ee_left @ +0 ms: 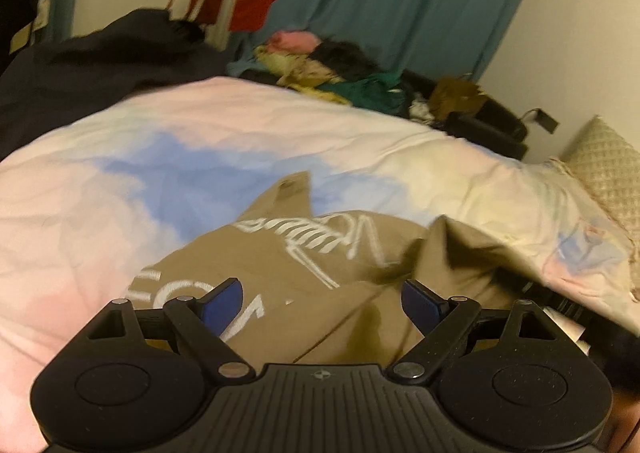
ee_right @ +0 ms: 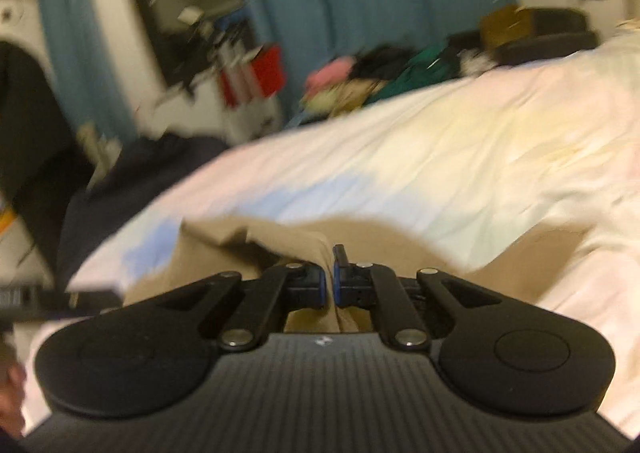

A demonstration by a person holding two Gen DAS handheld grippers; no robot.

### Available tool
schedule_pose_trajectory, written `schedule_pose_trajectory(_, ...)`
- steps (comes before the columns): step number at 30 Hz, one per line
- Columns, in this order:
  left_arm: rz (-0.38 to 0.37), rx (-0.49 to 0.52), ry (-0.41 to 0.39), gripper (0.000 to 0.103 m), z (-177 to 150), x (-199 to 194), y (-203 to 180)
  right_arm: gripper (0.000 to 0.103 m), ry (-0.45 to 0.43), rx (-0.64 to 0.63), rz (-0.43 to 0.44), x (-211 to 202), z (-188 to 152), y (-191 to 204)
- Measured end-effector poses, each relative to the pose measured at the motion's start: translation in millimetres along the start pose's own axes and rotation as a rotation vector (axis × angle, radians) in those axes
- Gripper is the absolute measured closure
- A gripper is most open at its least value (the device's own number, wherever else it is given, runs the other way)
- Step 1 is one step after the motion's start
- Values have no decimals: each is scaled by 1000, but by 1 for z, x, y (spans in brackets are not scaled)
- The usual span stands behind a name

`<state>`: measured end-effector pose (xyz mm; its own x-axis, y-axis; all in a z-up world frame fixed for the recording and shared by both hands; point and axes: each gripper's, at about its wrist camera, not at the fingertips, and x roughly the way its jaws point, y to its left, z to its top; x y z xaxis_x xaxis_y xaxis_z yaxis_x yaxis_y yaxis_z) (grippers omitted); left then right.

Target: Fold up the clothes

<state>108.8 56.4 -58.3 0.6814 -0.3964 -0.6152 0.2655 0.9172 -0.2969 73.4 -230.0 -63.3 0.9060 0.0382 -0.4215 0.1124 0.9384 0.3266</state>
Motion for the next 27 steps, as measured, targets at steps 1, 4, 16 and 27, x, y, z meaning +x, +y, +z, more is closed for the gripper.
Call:
schedule_pose_trajectory(1, -10, 8, -2, 15, -1, 0, -3, 96, -16, 16, -22, -2, 7, -8)
schedule_pose_trajectory(4, -40, 28, 3, 15, -5, 3, -9, 96, -37, 64, -107, 3, 27, -36)
schedule_pose_trajectory(16, -95, 116, 68, 15, -24, 24, -33, 93, 86, 210, -419, 26, 64, -150)
schedule_pose_trajectory(27, -133, 47, 94, 15, -23, 21, -26, 9, 12, 256, -295, -61, 34, -121)
